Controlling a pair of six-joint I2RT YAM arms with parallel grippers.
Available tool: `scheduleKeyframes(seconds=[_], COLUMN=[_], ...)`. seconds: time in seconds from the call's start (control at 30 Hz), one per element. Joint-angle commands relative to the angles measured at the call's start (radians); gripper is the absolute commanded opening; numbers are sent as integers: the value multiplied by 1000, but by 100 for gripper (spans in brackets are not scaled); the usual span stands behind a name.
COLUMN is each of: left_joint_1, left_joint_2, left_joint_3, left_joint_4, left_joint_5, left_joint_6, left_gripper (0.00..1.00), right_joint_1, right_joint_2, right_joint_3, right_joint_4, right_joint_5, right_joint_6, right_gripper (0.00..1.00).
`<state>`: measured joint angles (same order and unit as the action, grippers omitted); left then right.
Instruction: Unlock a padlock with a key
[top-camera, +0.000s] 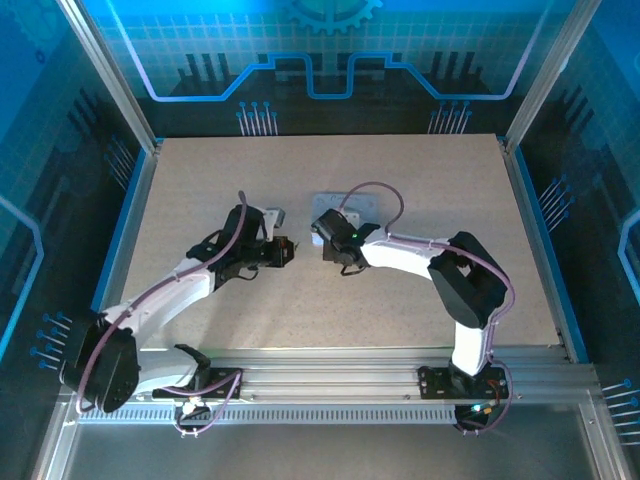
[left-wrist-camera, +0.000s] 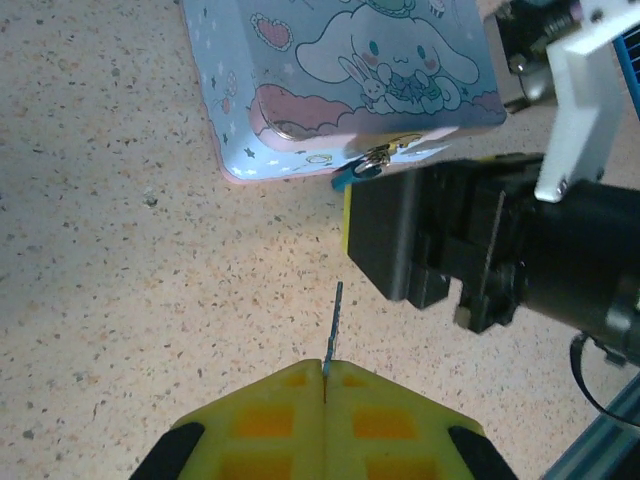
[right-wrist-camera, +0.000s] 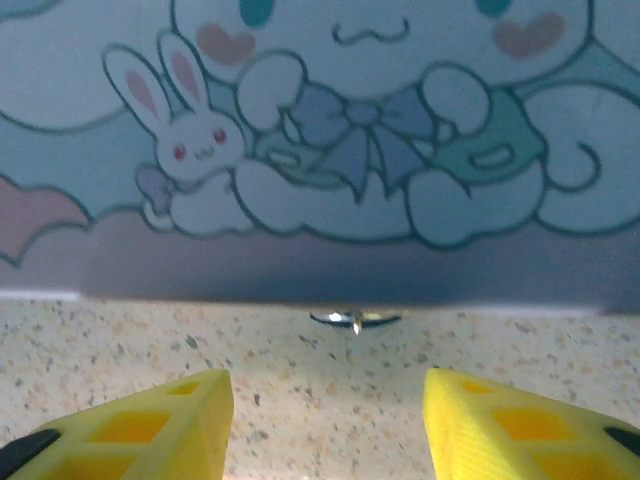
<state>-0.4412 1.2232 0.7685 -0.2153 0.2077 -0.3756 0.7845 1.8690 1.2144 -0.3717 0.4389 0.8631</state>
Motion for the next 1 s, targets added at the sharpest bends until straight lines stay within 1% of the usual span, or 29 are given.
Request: scheduleKeyframes(seconds=[0.0, 0.33, 0.73, 0.97], left_joint_1=[10, 15, 17, 17], left_joint_2=[-49, -84, -74, -44], left_joint_3=[-26, -38, -41, -38], left_joint_4=[-6, -6, 10, 37], left_joint_5=[25, 42, 60, 88], left_joint_6=[44, 81, 92, 91], left_gripper=[0, 0, 0, 0], right_joint_1=[4, 1, -30, -44], right_joint_2=[33, 112, 94, 96], right_joint_3=[36, 77, 7, 1], right_joint_4=[19, 37, 95, 108], right_joint_5=[62, 112, 117, 113], right_joint_6=[28, 17, 31, 22], right_gripper=[51, 46, 45, 44])
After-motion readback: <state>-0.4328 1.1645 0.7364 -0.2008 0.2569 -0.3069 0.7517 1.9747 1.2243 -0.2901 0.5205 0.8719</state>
